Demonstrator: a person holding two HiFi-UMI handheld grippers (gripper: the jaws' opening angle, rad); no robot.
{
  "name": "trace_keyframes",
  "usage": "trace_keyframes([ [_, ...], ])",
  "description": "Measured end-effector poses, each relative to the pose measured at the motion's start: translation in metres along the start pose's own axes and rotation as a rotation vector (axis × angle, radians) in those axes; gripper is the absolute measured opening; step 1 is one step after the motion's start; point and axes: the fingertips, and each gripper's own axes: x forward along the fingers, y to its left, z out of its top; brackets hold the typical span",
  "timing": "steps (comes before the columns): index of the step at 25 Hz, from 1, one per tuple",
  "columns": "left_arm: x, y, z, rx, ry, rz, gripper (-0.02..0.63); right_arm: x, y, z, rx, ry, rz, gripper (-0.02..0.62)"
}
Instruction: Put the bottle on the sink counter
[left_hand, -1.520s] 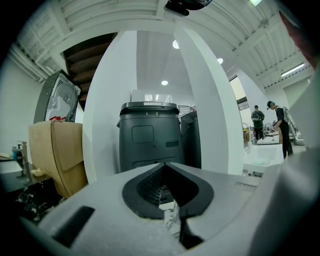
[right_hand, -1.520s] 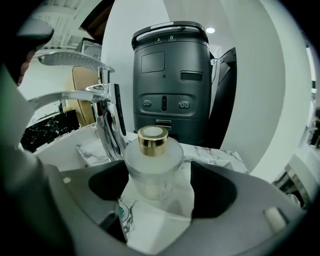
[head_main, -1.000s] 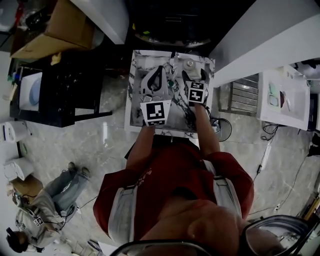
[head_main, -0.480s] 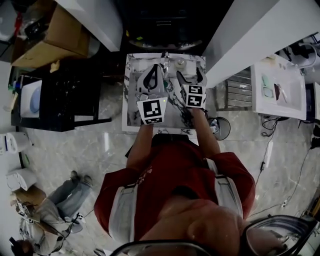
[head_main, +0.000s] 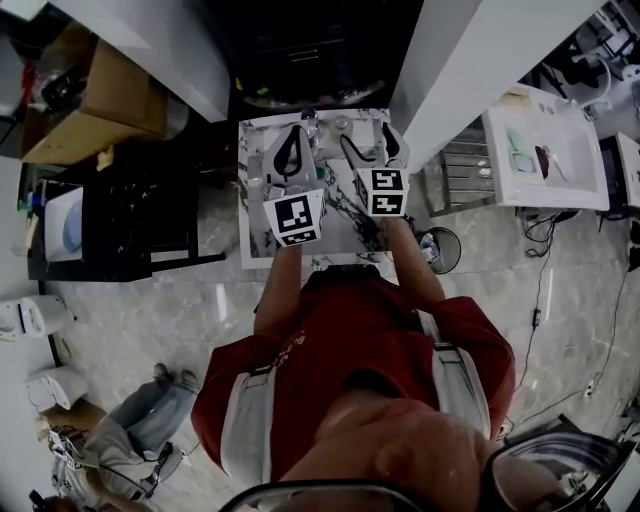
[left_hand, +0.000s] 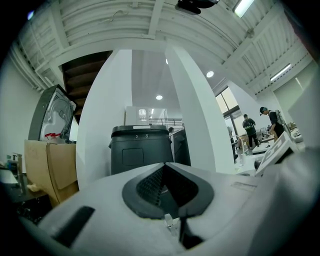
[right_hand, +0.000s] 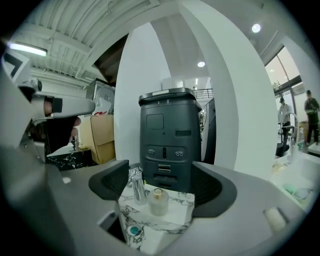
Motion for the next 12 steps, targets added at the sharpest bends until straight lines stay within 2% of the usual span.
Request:
trace_keyframes([
  [12,-0.003,-0.007,0.032,0.02,-0.068,-0.01,0.002,-0.043,-0.004,0.08,-0.038,-0.195,-0.018,0.388],
])
